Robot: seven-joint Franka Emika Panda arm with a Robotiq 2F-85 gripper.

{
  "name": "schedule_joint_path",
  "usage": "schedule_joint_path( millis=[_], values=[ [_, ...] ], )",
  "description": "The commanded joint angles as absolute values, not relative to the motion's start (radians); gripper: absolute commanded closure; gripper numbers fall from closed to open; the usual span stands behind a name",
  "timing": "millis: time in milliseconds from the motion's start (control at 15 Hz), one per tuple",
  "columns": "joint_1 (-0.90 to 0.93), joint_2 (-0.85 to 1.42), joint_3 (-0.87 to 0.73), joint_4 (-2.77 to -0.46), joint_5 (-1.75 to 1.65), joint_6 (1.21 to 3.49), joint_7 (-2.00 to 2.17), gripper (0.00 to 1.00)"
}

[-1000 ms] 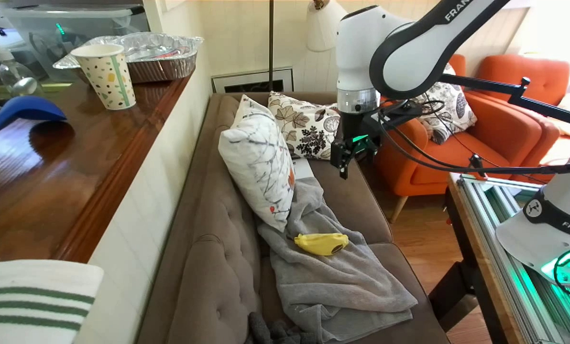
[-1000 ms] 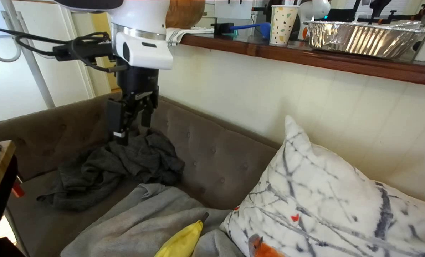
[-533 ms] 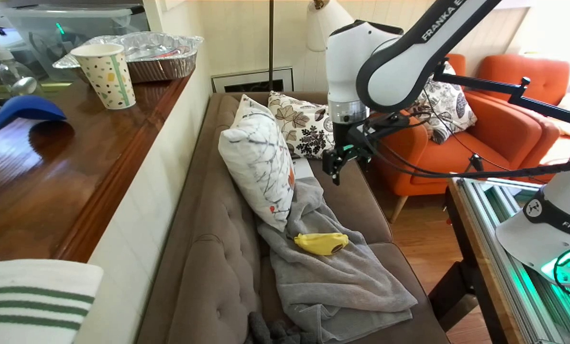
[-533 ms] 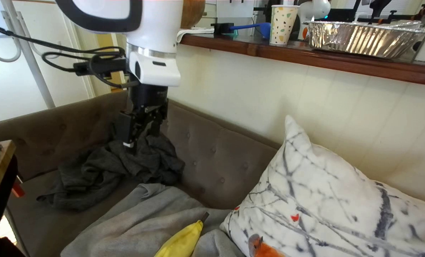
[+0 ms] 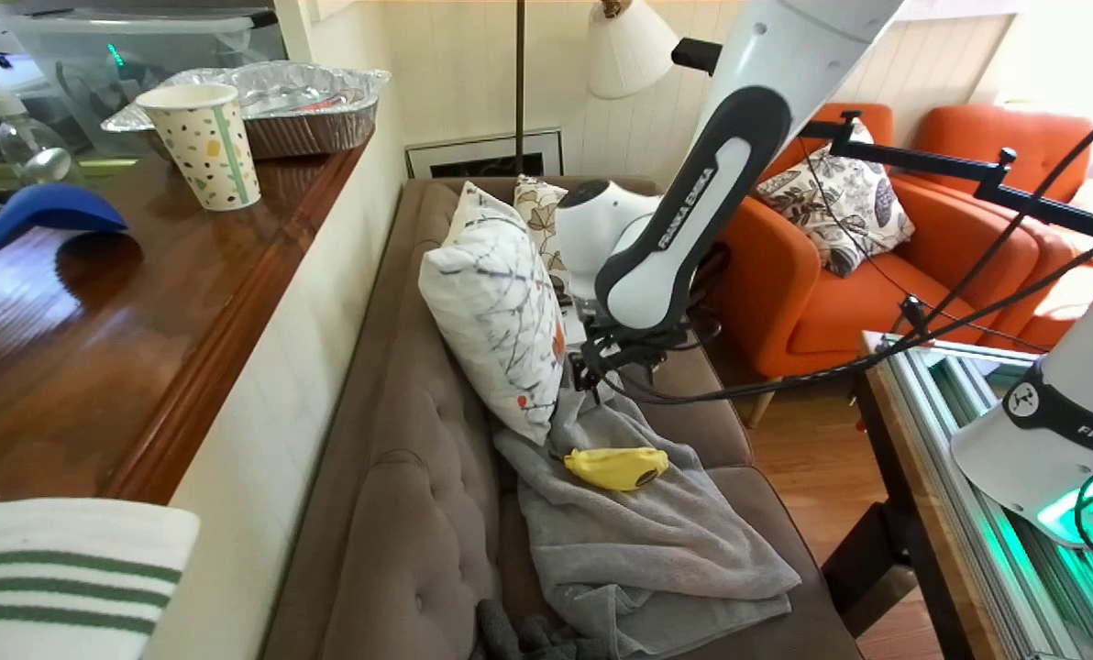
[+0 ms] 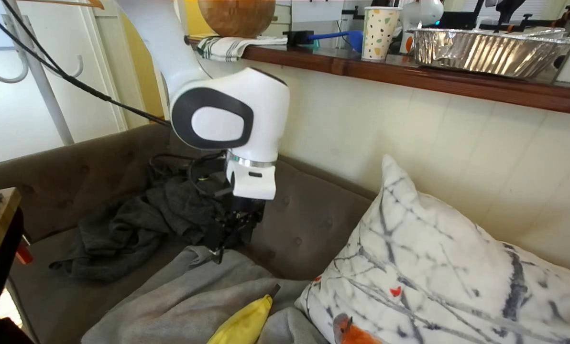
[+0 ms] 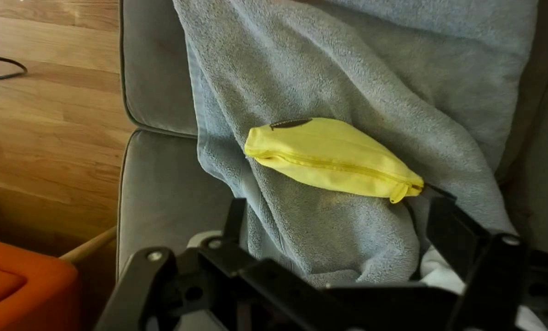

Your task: Put the yellow bag in the tray

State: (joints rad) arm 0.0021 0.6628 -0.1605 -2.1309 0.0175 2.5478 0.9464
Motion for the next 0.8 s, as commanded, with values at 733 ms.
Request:
schedule_joint_path(
  millis=[733],
  values=[
    [0.096,1.062,-0.239,-1.770,0.055,2.541,1.128,0.00]
  ],
)
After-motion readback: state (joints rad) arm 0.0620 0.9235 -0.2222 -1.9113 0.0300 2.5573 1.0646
